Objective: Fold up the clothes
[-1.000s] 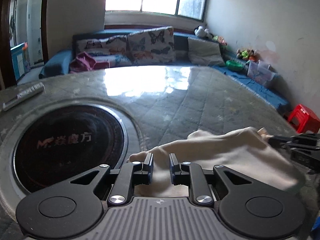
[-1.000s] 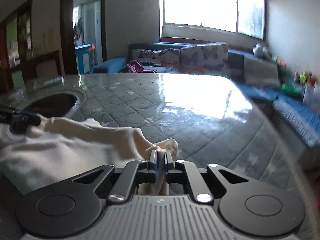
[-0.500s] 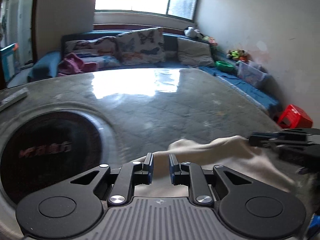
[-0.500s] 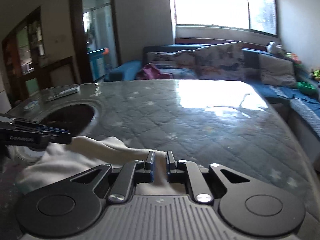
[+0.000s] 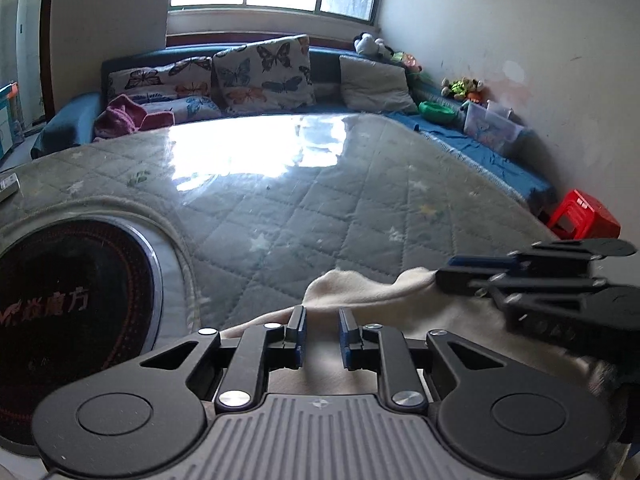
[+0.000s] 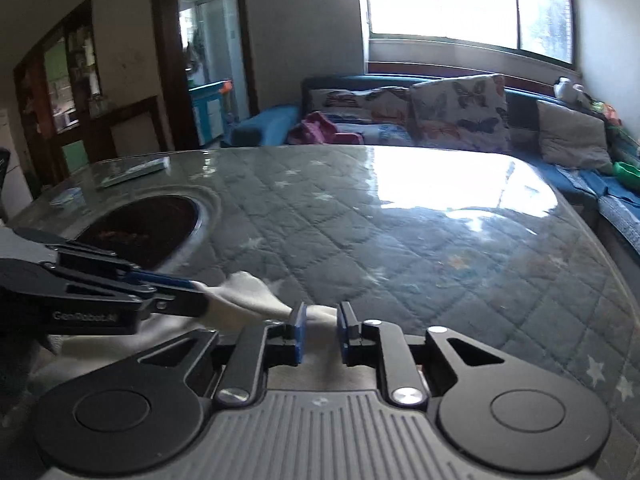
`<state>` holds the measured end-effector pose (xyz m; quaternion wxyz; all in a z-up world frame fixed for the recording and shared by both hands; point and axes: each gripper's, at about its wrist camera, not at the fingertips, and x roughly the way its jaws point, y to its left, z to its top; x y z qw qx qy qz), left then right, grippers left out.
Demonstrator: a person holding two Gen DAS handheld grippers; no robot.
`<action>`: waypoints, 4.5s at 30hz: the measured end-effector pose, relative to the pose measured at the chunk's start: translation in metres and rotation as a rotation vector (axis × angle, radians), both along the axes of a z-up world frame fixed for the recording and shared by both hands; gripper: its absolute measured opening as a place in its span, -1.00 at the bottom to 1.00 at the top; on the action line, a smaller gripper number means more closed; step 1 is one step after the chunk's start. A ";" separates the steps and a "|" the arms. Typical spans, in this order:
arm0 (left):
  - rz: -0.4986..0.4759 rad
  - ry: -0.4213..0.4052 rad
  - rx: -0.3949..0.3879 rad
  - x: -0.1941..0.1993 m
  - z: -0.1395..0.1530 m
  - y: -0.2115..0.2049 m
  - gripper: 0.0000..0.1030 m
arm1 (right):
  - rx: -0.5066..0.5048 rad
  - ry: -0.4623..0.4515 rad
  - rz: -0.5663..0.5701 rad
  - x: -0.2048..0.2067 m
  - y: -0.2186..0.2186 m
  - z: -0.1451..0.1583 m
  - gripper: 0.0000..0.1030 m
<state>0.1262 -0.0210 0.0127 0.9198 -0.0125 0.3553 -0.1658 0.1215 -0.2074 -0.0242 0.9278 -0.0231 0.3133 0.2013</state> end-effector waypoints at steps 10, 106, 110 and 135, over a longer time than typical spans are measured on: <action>0.004 0.001 0.023 0.005 -0.005 -0.009 -0.58 | -0.065 0.002 0.028 0.000 0.021 -0.004 -0.32; 0.339 -0.079 0.133 -0.092 -0.002 0.053 1.00 | -0.378 -0.288 -0.162 -0.103 -0.026 -0.010 1.00; 0.295 -0.095 0.189 -0.075 -0.005 0.041 1.00 | -0.371 -0.276 -0.128 -0.092 -0.014 -0.016 1.00; 0.120 -0.119 -0.038 -0.106 0.024 0.031 0.38 | -0.357 -0.284 -0.076 -0.085 -0.002 -0.009 1.00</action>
